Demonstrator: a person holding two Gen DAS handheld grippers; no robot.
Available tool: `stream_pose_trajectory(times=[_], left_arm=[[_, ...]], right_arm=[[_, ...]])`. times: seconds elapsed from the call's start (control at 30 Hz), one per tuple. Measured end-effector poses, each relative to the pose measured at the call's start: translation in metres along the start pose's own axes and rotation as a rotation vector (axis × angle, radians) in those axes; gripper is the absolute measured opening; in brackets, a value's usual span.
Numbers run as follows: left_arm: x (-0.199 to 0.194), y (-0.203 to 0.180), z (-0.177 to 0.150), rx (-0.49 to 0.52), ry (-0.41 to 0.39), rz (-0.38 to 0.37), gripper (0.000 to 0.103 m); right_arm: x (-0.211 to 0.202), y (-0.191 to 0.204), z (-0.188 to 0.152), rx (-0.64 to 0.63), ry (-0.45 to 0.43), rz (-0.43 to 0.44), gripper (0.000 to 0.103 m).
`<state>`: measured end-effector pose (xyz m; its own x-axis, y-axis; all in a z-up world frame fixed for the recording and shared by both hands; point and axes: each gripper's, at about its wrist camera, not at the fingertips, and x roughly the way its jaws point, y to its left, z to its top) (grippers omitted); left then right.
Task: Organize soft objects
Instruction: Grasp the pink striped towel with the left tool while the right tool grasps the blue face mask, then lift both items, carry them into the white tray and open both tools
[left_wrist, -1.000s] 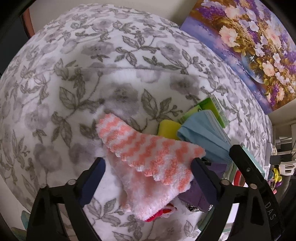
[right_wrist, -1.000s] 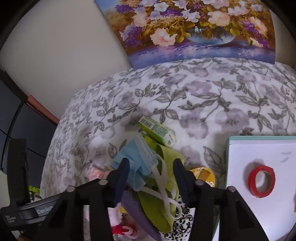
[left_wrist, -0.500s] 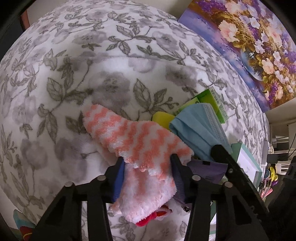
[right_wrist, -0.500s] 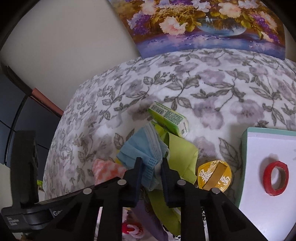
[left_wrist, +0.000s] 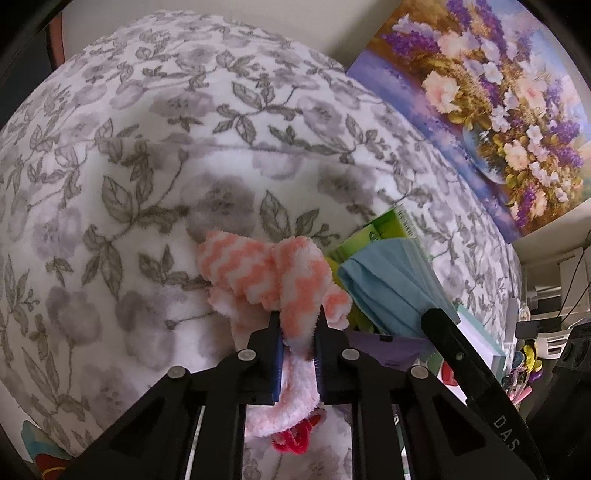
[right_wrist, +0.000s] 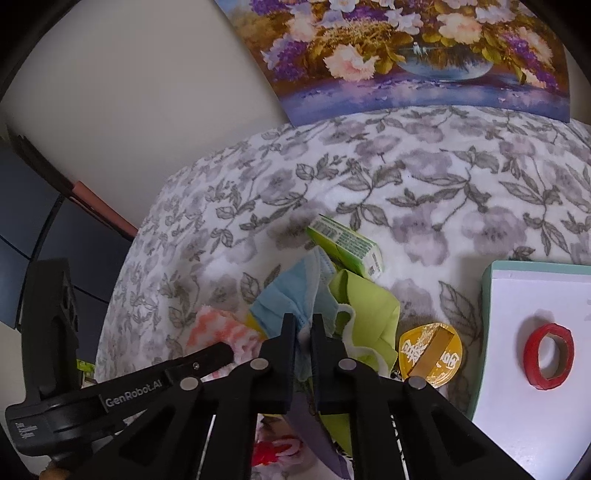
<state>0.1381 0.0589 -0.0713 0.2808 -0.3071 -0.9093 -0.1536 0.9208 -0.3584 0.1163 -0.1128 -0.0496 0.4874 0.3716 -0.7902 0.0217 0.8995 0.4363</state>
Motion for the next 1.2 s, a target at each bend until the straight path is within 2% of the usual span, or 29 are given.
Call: stream_pose_trajectory(times=[0.2,0.43,0.63,0.83,1.2], left_arm=[[-0.031,-0.005,0.004,0.006,-0.099,-0.03,0.014],[-0.079,-0.022,0.004,0.054,-0.255,-0.035,0.014],[-0.105,-0.036,0.0,0.097,-0.34,-0.045,0.014],[-0.11,-0.066,-0.013,0.17,-0.356,-0.062,0.014],[-0.095,-0.15,-0.06,0.396,-0.319,-0.134,0.014]], right_arm=[[-0.022,0.004,0.006,-0.004,-0.048,0.028,0.007],[-0.056,0.006,0.012,0.0,-0.129,0.067,0.007],[-0.087,0.001,0.015,0.014,-0.196,0.095,0.007],[-0.111,-0.022,0.015,0.057,-0.236,0.083,0.007],[-0.149,-0.113,0.003,0.245,-0.302,-0.032,0.007]])
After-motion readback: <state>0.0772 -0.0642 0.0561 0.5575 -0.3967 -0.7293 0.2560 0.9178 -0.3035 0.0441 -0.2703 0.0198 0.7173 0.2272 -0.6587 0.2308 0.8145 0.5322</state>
